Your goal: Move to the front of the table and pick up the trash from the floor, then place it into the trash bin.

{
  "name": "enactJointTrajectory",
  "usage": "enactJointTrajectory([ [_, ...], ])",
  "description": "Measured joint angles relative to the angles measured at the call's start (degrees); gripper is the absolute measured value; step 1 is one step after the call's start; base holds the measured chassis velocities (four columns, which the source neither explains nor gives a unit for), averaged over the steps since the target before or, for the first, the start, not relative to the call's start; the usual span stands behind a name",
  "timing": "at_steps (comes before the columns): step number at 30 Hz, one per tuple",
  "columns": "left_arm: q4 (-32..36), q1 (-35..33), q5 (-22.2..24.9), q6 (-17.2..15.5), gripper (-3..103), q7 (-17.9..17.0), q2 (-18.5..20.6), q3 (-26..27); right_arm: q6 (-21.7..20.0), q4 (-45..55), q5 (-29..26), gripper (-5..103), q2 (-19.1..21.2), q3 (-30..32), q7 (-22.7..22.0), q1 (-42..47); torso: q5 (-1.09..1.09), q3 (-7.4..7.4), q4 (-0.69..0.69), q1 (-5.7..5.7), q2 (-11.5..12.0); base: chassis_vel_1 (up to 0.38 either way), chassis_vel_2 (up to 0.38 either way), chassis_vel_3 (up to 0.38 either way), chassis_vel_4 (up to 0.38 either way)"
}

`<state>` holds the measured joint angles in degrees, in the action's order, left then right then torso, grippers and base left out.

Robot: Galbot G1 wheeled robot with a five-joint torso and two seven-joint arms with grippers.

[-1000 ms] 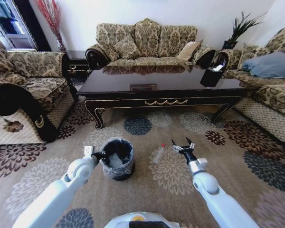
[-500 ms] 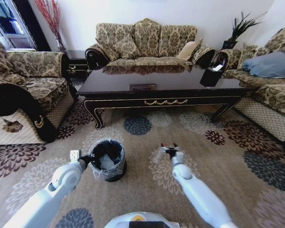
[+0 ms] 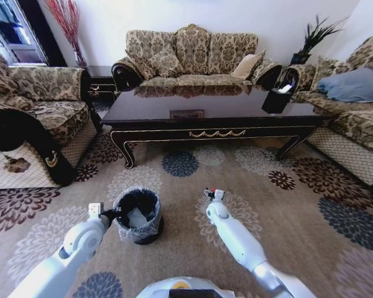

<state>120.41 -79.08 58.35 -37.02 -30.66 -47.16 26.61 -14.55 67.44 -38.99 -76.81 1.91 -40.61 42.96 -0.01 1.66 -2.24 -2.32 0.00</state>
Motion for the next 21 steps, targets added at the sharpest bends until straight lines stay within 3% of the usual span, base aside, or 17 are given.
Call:
enactJointTrajectory([
  [10,0.1,1.0,0.8,0.0,4,0.0,0.0,-0.8,0.3,-8.0,1.9,100,-2.8,0.3,0.5,-2.4,0.01,0.00,-0.01,0.00,0.0,0.000,0.000,0.000,0.000],
  [21,-0.9,1.5,0.5,-0.1,4,0.6,0.4,-1.2,3.6,-18.1,6.6,100,-5.6,1.2,6.2,-5.0,0.01,0.00,0.00,0.00,0.0,0.000,0.000,0.000,0.000],
])
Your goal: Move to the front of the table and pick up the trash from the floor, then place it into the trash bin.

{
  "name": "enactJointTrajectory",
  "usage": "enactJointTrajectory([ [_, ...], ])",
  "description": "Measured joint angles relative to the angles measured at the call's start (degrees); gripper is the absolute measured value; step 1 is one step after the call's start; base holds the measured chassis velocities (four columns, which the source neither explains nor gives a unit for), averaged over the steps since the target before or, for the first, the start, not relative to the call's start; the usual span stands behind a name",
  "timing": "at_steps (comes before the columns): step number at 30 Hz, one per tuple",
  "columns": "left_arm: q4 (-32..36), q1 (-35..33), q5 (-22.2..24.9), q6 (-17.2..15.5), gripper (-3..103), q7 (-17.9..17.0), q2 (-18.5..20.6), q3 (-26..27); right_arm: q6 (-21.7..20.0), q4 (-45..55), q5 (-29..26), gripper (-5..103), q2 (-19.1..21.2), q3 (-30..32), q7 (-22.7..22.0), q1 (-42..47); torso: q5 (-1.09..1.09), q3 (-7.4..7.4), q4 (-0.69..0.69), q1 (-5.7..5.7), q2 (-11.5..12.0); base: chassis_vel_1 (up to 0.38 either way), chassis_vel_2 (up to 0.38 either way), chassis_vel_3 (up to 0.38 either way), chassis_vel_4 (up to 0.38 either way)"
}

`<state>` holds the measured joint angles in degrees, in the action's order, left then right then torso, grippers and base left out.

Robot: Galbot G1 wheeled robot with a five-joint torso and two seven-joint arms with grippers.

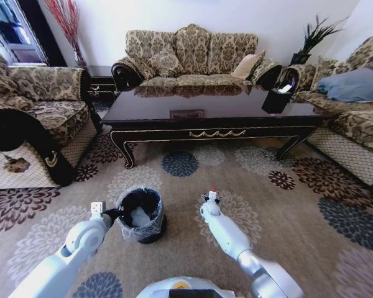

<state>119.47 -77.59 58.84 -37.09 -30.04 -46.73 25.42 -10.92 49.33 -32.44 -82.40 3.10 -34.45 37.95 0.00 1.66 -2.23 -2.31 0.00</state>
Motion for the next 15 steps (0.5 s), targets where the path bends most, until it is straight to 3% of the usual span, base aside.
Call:
enactJointTrajectory([
  [13,-0.7,1.7,0.3,0.0,4,-0.1,0.6,-1.6,1.4,-7.2,2.3,103,-2.4,1.8,3.0,-1.3,-0.01,-0.01,0.01,0.00,0.0,0.000,0.000,0.000,0.000],
  [15,-0.8,2.0,0.4,-0.1,4,-0.1,0.7,-1.6,1.4,-7.2,2.3,95,-2.5,2.0,3.0,-1.2,-0.01,-0.01,0.03,0.00,0.0,0.000,0.000,0.000,0.000],
])
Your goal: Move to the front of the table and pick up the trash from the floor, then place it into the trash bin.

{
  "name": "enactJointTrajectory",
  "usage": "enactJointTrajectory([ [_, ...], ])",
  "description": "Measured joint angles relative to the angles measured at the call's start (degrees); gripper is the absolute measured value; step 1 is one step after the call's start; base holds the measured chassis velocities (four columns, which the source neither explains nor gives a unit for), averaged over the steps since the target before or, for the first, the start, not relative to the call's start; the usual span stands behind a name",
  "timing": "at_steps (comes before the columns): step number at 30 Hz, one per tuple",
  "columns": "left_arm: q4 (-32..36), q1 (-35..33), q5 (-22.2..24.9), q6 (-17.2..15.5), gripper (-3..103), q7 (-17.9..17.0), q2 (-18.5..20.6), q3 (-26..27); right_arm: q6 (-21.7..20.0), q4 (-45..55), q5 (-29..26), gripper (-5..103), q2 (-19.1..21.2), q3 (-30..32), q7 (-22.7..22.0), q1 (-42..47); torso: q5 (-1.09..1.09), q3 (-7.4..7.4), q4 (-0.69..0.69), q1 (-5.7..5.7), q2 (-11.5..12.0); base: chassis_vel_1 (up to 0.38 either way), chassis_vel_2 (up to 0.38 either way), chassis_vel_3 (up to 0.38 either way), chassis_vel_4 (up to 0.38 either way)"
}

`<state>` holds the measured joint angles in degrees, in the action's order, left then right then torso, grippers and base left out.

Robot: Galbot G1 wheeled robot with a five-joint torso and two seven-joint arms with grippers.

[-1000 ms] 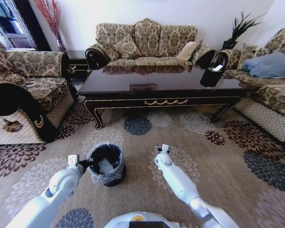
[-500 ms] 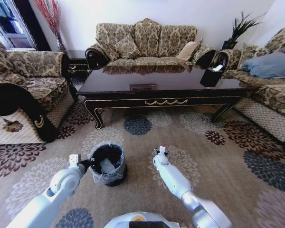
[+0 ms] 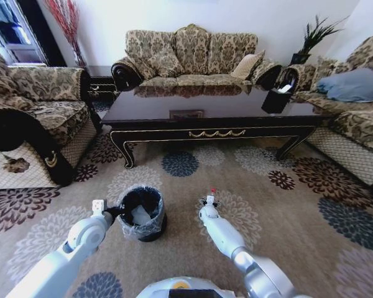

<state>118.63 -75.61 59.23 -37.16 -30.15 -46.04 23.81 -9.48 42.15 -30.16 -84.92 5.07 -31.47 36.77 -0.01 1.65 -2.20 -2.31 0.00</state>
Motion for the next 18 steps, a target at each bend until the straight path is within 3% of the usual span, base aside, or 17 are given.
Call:
enactJointTrajectory([
  [4,-0.2,0.8,0.3,0.0,4,0.0,0.1,-0.5,0.0,0.4,-0.3,85,0.3,-0.2,-0.2,0.2,0.01,0.00,-0.03,0.00,0.0,0.000,0.000,0.000,0.000],
  [6,-0.2,1.3,0.4,0.0,4,-0.1,0.1,-0.9,0.0,0.6,-0.4,73,0.5,-0.2,-0.2,0.2,0.01,0.00,-0.04,0.00,0.0,0.000,0.000,0.000,0.000],
  [9,-0.2,1.6,0.5,0.0,4,-0.2,0.0,-1.4,0.0,1.1,-0.7,68,0.9,-0.3,-0.3,0.3,0.01,0.01,-0.03,0.00,0.0,0.000,0.000,0.000,0.000],
  [12,-0.2,2.0,0.5,0.0,4,-0.2,0.0,-1.9,0.0,2.1,-1.1,51,1.4,-0.5,-0.8,0.7,0.01,0.01,-0.02,0.00,0.0,0.000,0.000,0.000,0.000],
  [15,-0.2,2.6,0.5,0.0,4,-0.3,-0.1,-2.3,-0.1,2.7,-1.4,42,1.8,-0.8,-1.1,0.9,0.01,0.01,-0.02,0.00,0.0,0.000,0.000,0.000,0.000],
  [18,-0.3,3.3,0.5,0.0,4,-0.4,-0.1,-2.8,-0.2,3.7,-1.7,38,2.3,-1.3,-1.5,1.1,0.01,0.01,-0.03,0.00,0.0,0.000,0.000,0.000,0.000],
])
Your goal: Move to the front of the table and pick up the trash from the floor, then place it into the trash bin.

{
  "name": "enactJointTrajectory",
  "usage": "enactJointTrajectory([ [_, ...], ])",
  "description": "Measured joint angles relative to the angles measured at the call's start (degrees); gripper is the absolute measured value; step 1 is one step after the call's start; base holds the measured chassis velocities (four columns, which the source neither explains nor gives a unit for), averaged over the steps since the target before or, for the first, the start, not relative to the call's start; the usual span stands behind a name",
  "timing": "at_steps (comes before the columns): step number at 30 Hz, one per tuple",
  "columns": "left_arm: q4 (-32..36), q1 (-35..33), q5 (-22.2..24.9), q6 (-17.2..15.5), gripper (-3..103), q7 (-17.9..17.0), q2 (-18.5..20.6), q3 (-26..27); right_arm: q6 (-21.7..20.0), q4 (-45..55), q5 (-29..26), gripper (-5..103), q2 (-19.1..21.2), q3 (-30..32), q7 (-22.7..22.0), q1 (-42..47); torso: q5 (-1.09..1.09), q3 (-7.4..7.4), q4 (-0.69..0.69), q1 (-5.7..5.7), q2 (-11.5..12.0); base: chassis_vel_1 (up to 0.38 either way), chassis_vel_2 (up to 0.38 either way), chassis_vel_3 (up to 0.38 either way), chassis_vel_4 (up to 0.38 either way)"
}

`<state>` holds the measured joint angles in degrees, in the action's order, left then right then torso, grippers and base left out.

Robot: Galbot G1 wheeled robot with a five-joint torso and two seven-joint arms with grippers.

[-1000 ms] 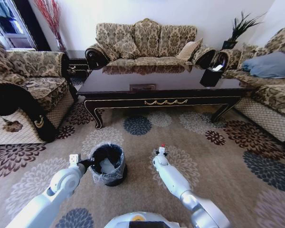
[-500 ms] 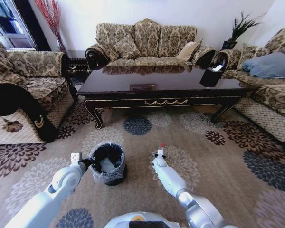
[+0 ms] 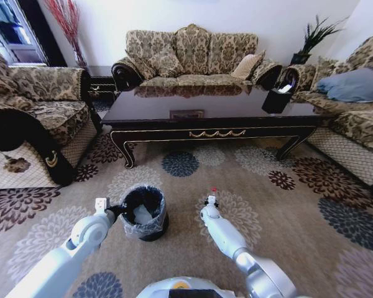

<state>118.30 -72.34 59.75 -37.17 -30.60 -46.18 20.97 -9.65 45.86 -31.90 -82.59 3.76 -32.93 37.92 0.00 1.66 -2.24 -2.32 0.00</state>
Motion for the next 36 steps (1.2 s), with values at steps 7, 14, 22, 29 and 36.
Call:
enactJointTrajectory([
  [7,-0.9,2.8,0.0,0.0,4,-0.7,-0.2,-3.2,-0.6,9.0,-2.6,27,3.9,-2.7,-1.6,2.3,0.00,0.00,0.01,0.00,0.0,0.000,0.000,0.000,0.000],
  [14,-2.9,7.8,0.9,-0.9,4,-0.8,-0.8,-7.5,-1.5,24.6,-8.1,27,9.5,-2.6,-3.8,7.6,0.02,0.00,0.02,0.00,0.0,0.000,0.000,0.000,0.000],
  [22,-4.9,13.9,3.1,-1.6,4,-2.4,-2.7,-15.0,-2.0,41.9,-9.0,27,19.6,1.4,-3.0,16.9,0.01,0.00,-0.01,0.00,0.0,0.000,0.000,0.000,0.000],
  [29,-8.4,25.1,4.3,-2.4,4,-4.7,-5.7,-26.0,-0.9,59.4,-8.3,27,28.0,9.6,0.6,27.2,0.02,-0.01,0.01,0.00,0.0,0.000,0.000,0.000,0.000],
  [36,-10.7,31.8,6.8,-3.1,4,-6.4,-8.3,-34.0,3.4,68.9,-5.4,27,29.6,13.5,5.5,35.7,0.01,0.00,-0.01,0.01,0.0,0.000,0.000,0.000,0.000],
])
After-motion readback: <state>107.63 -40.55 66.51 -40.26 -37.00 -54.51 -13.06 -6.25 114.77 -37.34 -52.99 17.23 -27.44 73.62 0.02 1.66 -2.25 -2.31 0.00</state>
